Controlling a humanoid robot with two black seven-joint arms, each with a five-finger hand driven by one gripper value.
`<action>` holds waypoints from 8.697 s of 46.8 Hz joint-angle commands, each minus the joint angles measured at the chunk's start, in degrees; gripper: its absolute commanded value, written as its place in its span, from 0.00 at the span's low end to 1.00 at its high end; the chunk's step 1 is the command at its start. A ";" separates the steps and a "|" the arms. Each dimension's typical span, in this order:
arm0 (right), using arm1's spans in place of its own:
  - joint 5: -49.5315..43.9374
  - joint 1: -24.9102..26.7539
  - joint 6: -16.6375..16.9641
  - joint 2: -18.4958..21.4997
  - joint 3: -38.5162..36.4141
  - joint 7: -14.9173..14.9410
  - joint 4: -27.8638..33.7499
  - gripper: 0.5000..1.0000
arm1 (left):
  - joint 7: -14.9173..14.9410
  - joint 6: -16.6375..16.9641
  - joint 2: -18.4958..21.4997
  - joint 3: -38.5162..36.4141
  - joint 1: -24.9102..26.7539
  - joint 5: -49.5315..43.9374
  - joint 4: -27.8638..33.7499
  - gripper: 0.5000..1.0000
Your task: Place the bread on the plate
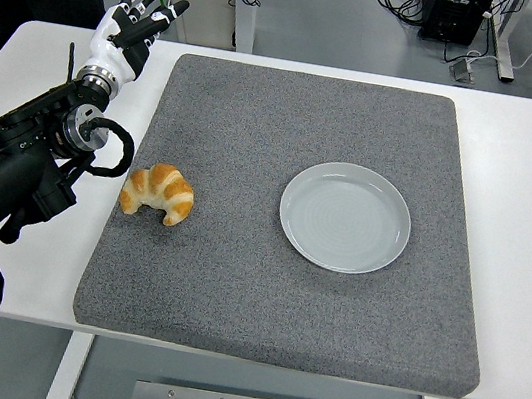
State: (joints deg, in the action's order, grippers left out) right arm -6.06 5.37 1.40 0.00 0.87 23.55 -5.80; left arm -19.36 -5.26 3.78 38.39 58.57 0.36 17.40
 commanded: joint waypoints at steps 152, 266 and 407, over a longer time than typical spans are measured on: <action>0.00 -0.01 0.00 0.00 0.01 0.00 0.00 1.00 | -0.07 3.59 51.86 -18.52 -12.08 48.50 64.86 0.92; 0.00 -0.01 0.00 0.00 0.01 0.00 0.00 1.00 | 16.10 14.57 35.95 -25.64 -10.85 71.27 58.71 0.84; 0.00 -0.01 0.00 0.00 0.01 0.00 0.00 1.00 | 17.07 4.55 7.13 -19.58 10.77 74.17 40.87 0.00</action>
State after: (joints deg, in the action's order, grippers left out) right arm -6.06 5.40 1.40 0.00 0.86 23.54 -5.80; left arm -2.19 -0.75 12.52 19.40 69.31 74.21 58.34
